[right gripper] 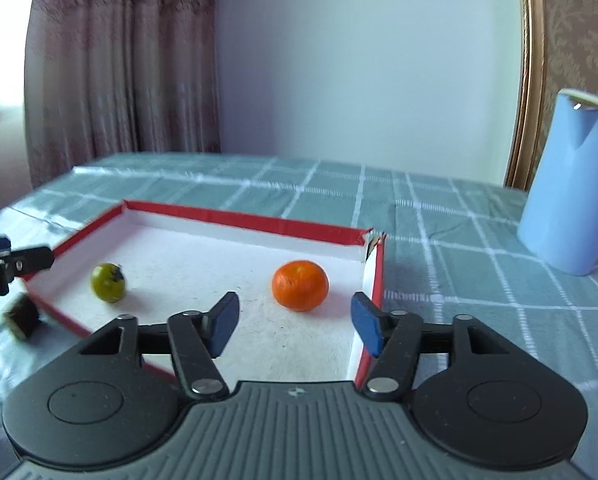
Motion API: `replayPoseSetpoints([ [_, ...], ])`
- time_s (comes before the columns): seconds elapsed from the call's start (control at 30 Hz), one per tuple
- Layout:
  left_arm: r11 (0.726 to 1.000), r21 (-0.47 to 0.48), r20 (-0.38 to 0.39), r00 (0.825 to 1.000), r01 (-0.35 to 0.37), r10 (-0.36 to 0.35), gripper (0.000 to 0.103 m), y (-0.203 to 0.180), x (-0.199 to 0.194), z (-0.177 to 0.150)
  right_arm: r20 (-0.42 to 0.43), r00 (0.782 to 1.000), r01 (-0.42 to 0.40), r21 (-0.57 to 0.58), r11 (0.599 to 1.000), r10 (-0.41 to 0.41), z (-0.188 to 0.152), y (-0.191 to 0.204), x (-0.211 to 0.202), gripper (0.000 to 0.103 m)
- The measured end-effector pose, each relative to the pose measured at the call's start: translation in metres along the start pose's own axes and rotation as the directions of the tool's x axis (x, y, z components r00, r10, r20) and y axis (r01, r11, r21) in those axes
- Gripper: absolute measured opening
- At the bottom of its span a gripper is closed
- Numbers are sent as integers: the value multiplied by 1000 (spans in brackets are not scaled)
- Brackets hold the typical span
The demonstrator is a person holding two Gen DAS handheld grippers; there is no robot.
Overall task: Organize fruits
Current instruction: 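Move both grippers out of the tray back toward the remaining items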
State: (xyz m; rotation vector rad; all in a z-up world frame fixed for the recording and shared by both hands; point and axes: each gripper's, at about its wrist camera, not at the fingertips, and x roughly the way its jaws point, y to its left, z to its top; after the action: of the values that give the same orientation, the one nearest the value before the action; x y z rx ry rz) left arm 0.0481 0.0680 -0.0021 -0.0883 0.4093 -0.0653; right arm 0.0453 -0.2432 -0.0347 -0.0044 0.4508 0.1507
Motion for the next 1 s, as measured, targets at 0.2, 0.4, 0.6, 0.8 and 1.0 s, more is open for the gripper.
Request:
replayPoseSetpoints([
  [0.2,1000,26,-43,999,-14,15,84,13,-17,-19,83,997,-5,37,999,2,-20,-7,-36,66],
  [0.4,1000,-11,-106,994,7,-8,85,22,-13,-24,59,998,24,72,997,-28,-40,-19,-43,66],
  [0.6,1000,17,-172,985,-11,13,85,19,-3,-27,60,997,39,92,995,-44,-44,-25,-48,66],
  [0.8,1000,13,-193,981,-19,21,85,18,6,-26,62,996,52,123,991,-60,-56,-37,-63,66],
  [1.0,999,21,-209,977,-46,49,84,16,18,-23,13,999,28,131,991,-30,-71,-45,-68,66],
])
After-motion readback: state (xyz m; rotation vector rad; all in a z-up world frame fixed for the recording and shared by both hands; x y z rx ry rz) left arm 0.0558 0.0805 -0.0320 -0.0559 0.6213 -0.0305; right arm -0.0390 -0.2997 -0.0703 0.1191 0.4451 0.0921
